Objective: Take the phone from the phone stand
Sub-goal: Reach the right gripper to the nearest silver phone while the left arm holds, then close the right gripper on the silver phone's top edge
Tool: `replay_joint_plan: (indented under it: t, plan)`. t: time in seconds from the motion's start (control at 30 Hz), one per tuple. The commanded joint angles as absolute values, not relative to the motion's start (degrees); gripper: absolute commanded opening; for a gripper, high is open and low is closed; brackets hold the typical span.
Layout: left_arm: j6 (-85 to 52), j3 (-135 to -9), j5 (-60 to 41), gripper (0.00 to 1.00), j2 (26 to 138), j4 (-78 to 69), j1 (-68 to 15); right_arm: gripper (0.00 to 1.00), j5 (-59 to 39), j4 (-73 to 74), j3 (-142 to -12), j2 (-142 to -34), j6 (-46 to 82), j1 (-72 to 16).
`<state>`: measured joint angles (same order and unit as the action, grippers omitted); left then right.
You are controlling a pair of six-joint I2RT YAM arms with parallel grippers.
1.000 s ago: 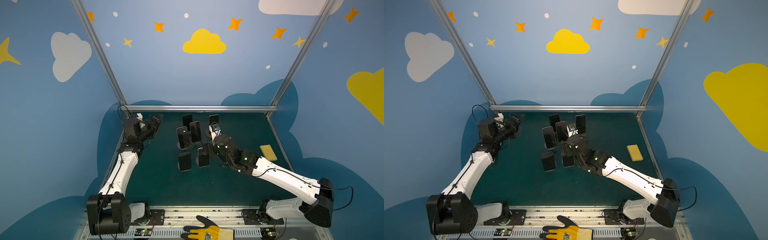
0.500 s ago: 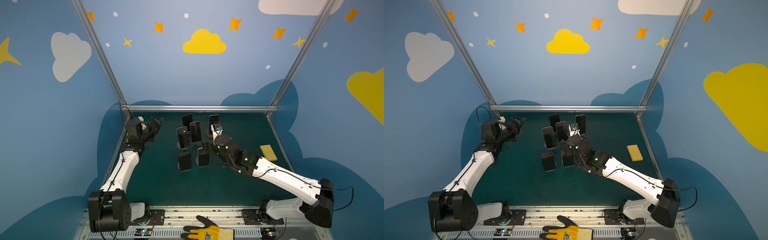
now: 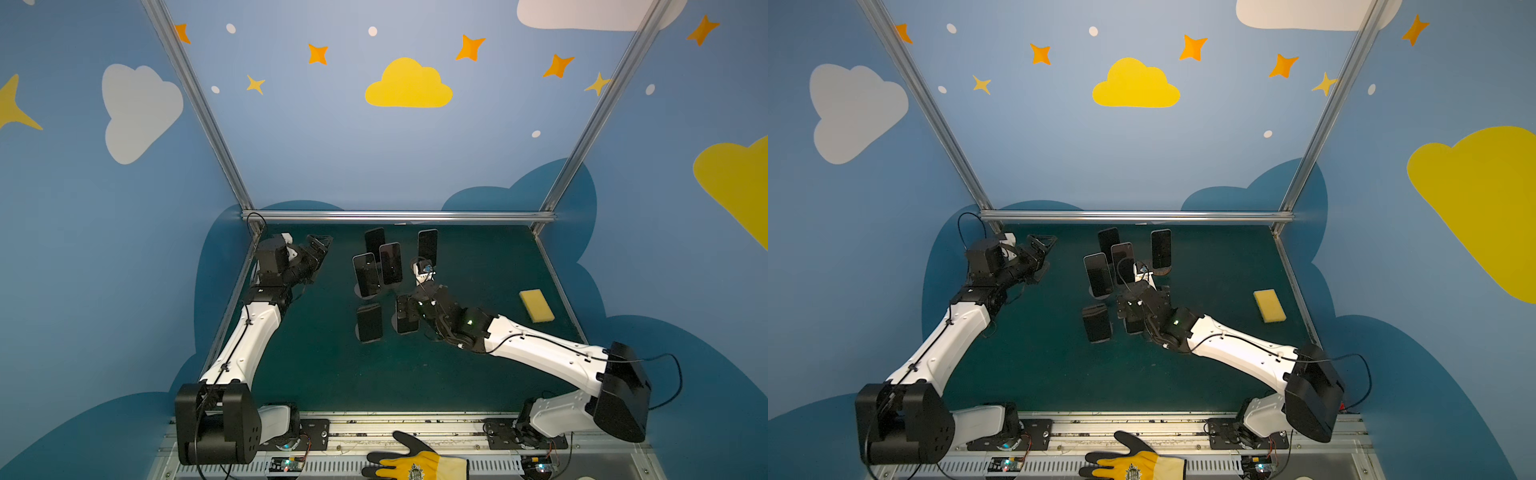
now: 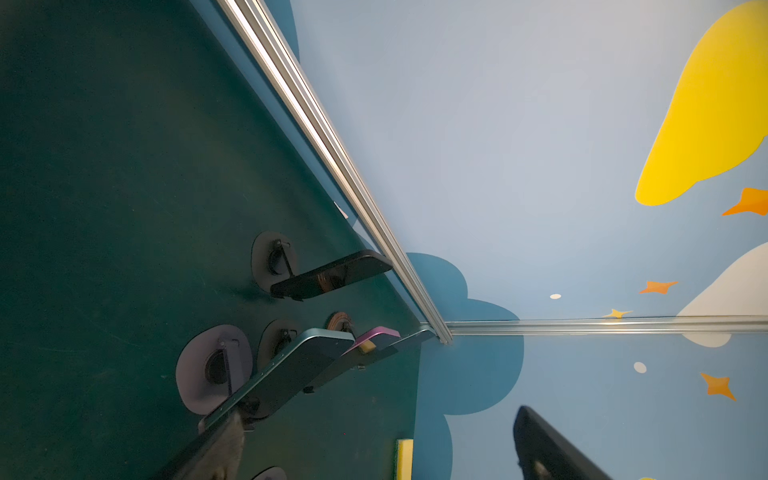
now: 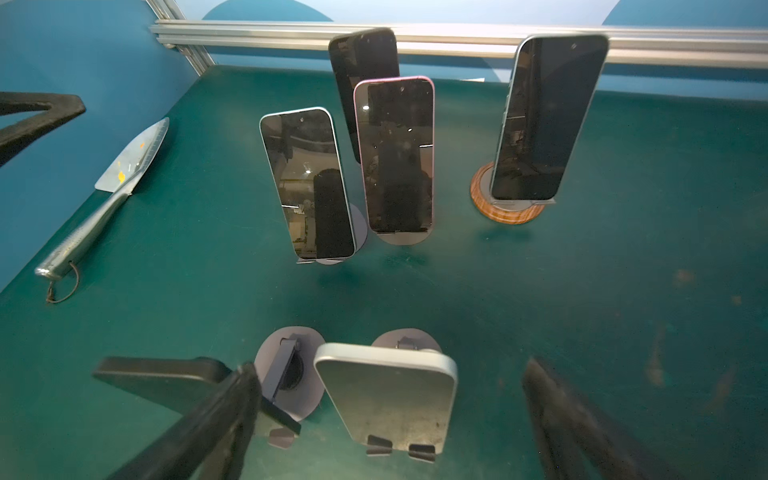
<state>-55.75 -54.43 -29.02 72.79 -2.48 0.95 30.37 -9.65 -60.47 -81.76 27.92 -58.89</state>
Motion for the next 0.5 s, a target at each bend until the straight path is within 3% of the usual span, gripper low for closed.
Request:
replay_joint_plan:
  t: [0.0,0.13,0.47]
  plan:
    - [-54.6,-55.55,-29.58,1.0,72.83,-2.87,0.53,0.99,32.95,-8.11,-60.72,-83.8,31.15,-60.56]
    - [-54.39,-55.2,-29.14,1.0,72.64,-3.15,0.44,0.99,37.82,-10.28,-61.0,-85.11,34.64,-61.24]
    - [-55.6,-55.31,-30.72,1.0,74.49,-3.69,0.08,0.98,38.06,-10.42,-59.56,-87.04,35.18,-61.5]
